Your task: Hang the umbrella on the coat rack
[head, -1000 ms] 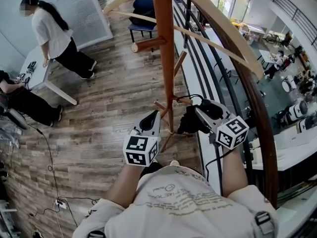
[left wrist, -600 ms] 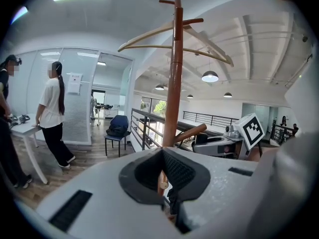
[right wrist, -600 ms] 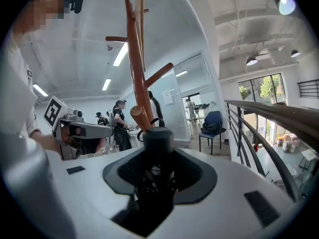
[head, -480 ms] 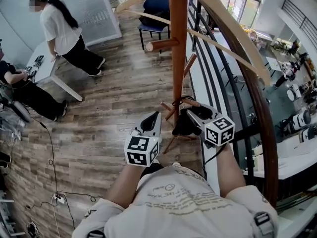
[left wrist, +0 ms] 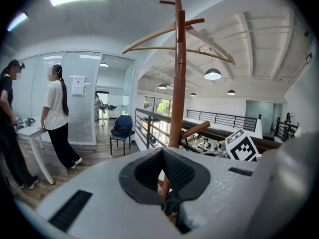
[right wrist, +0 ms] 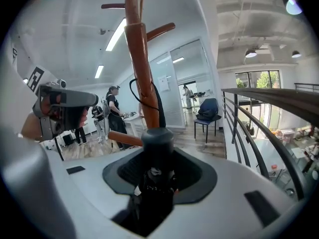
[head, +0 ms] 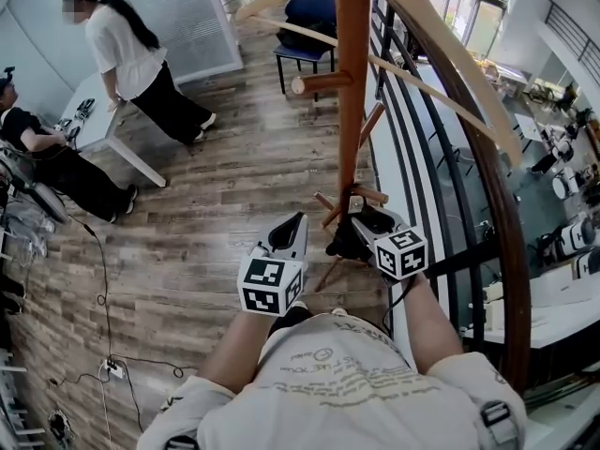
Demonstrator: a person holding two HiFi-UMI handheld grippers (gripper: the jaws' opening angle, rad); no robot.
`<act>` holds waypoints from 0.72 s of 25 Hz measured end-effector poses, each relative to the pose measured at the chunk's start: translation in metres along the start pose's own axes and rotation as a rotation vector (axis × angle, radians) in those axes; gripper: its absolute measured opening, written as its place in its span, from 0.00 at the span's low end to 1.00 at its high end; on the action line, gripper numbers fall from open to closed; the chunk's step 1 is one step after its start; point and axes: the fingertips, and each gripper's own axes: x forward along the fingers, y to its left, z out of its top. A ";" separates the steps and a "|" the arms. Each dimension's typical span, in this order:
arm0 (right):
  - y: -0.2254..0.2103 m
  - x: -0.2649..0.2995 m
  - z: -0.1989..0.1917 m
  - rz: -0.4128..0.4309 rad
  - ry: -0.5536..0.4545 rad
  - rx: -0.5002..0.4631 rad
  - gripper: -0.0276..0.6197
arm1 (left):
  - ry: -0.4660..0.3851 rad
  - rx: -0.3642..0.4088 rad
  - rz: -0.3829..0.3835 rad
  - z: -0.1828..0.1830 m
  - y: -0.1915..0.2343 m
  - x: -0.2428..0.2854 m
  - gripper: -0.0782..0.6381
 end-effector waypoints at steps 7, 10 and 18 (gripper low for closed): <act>0.005 0.006 -0.031 -0.039 0.071 -0.044 0.29 | 0.007 -0.009 0.008 -0.004 0.000 -0.002 0.12; 0.005 0.006 -0.032 -0.060 0.053 -0.051 0.29 | 0.014 -0.012 0.004 -0.006 -0.003 -0.001 0.11; 0.005 -0.004 -0.016 -0.087 -0.072 -0.012 0.32 | 0.018 -0.008 -0.025 -0.010 -0.014 0.003 0.11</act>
